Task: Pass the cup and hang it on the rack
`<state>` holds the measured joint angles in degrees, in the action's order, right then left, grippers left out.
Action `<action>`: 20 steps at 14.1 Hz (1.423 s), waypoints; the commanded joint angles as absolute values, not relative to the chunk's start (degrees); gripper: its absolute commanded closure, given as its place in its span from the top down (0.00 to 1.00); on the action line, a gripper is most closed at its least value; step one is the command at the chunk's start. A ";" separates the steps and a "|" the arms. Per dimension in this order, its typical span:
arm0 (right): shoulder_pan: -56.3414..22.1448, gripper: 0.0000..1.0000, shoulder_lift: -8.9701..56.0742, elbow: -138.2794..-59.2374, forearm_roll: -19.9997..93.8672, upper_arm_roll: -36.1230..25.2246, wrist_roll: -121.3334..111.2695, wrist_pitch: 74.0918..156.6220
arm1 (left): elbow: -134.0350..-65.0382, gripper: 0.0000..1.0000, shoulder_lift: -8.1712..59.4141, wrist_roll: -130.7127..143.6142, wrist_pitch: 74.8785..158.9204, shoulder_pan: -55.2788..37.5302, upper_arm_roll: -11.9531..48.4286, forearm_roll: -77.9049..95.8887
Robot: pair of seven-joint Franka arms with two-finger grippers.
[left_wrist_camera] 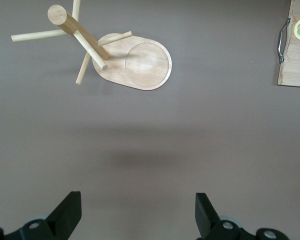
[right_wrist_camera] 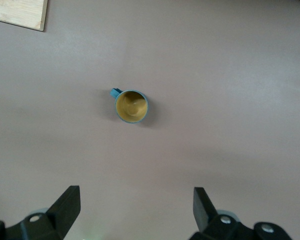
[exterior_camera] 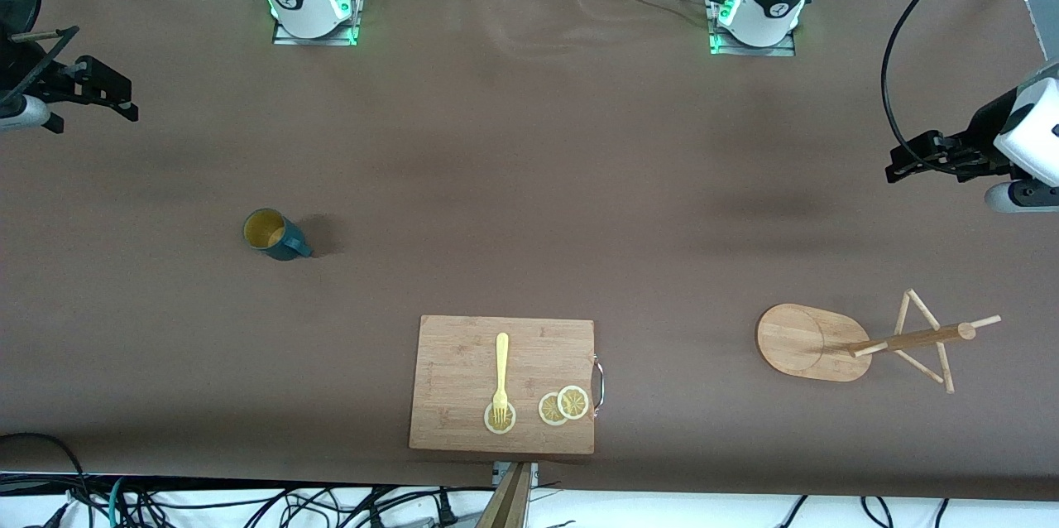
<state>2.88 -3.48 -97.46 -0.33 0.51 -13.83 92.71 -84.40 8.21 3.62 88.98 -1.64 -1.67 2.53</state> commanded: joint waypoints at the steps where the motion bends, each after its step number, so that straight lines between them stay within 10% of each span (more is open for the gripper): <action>1: 2.90 1.00 -3.78 -97.29 0.53 0.26 -13.53 92.64 | -83.67 1.00 8.44 3.34 89.21 -1.50 -1.76 3.25; 20: 2.81 1.00 -1.33 -97.12 -2.10 0.35 -14.06 91.58 | -83.76 1.00 8.53 3.25 89.21 -1.49 -1.76 3.25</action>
<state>2.89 -2.97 -97.46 -0.70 0.23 -13.85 91.50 -84.39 8.22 3.62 88.99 -1.64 -1.67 2.53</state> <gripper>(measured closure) 0.000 0.000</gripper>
